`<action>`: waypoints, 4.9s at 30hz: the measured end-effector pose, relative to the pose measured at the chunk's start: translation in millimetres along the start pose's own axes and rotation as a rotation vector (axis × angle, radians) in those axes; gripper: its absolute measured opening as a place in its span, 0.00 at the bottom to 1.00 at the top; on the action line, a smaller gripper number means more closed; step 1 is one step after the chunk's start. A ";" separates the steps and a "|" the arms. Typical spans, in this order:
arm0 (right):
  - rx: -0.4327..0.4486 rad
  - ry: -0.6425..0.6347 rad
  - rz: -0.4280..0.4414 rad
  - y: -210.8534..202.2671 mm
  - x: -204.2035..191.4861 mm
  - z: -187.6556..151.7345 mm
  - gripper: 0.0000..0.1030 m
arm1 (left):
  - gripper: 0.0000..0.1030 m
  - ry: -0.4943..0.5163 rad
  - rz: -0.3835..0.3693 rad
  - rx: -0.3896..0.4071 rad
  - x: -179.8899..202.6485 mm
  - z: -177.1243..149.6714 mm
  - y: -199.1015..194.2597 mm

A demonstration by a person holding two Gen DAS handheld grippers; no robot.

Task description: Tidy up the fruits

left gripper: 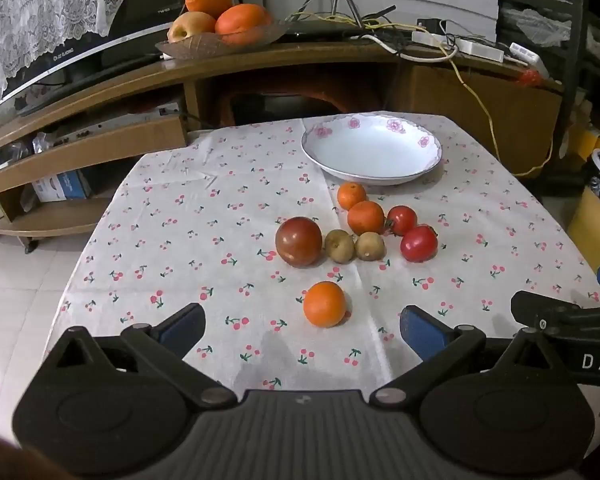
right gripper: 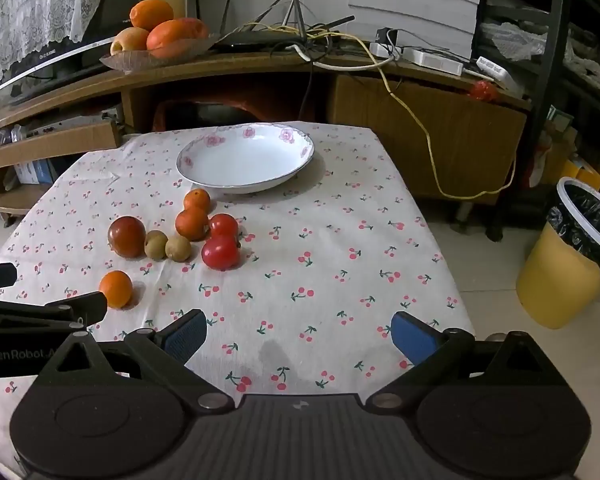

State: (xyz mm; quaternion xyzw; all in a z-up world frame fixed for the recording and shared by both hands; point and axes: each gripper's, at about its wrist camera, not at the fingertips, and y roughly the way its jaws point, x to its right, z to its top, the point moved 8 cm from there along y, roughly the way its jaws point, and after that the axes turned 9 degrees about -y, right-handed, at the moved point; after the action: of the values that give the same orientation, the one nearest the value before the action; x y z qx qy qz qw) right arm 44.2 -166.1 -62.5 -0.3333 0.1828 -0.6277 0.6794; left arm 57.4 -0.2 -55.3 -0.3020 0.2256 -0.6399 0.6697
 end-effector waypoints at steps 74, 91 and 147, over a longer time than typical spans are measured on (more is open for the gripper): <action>-0.051 -0.002 0.027 14.4 -9.3 -8.8 0.93 | 0.99 0.008 0.010 -0.051 0.7 -10.7 10.8; -0.078 -0.020 0.057 21.3 -13.8 -9.4 0.90 | 0.96 0.030 -0.016 -0.051 0.8 -11.0 18.3; -0.084 -0.115 0.316 93.5 -31.3 53.7 0.34 | 0.35 0.091 -0.097 -0.053 14.5 18.5 63.9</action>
State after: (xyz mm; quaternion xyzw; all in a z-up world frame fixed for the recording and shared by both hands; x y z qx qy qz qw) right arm 143.8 -124.5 -93.5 -0.3639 0.2199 -0.4849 0.7642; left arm 117.4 -12.6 -85.2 -0.3007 0.2577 -0.6786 0.6187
